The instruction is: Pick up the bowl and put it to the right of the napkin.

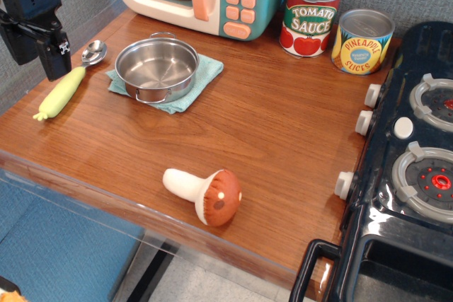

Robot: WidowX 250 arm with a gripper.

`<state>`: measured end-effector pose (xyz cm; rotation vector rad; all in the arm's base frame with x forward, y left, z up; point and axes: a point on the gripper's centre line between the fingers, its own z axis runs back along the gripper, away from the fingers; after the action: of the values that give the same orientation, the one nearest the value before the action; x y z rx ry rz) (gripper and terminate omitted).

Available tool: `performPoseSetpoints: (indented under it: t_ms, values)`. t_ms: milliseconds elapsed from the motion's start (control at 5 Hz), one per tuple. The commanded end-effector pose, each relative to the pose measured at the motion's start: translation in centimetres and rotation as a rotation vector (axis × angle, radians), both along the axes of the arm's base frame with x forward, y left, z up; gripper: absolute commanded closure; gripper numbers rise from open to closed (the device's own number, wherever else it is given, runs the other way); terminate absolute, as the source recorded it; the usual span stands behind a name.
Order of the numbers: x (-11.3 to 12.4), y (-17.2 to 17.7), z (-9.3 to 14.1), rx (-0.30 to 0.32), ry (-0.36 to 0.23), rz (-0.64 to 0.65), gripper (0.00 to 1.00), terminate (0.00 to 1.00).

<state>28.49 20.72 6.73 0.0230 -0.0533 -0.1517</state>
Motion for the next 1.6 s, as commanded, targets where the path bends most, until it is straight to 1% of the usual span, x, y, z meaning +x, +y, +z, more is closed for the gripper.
performPoseSetpoints:
  t_ms: [0, 200, 400, 600, 800, 1000, 1200, 1400]
  values:
    - [0.0, 0.0, 0.0, 0.0, 0.0, 0.0, 0.0, 0.0]
    - [2.2, -4.7, 1.5, 0.014, -0.018, -0.08, 0.0, 0.0]
    - [4.4, -9.1, 3.4, 0.006, -0.047, -0.104, 0.0, 0.0]
    - [6.8, -12.5, 3.8, 0.018, -0.055, -0.07, 0.0, 0.0]
    - [9.0, -14.2, 2.0, 0.038, -0.04, -0.016, 0.0, 0.0]
    - [10.4, -14.2, 0.0, 0.063, -0.014, 0.025, 0.0, 0.0]
    - [10.8, -14.3, -1.3, 0.082, 0.011, 0.033, 0.0, 0.0]
    - [10.7, -14.4, -1.7, 0.081, 0.01, 0.024, 1.0, 0.0]
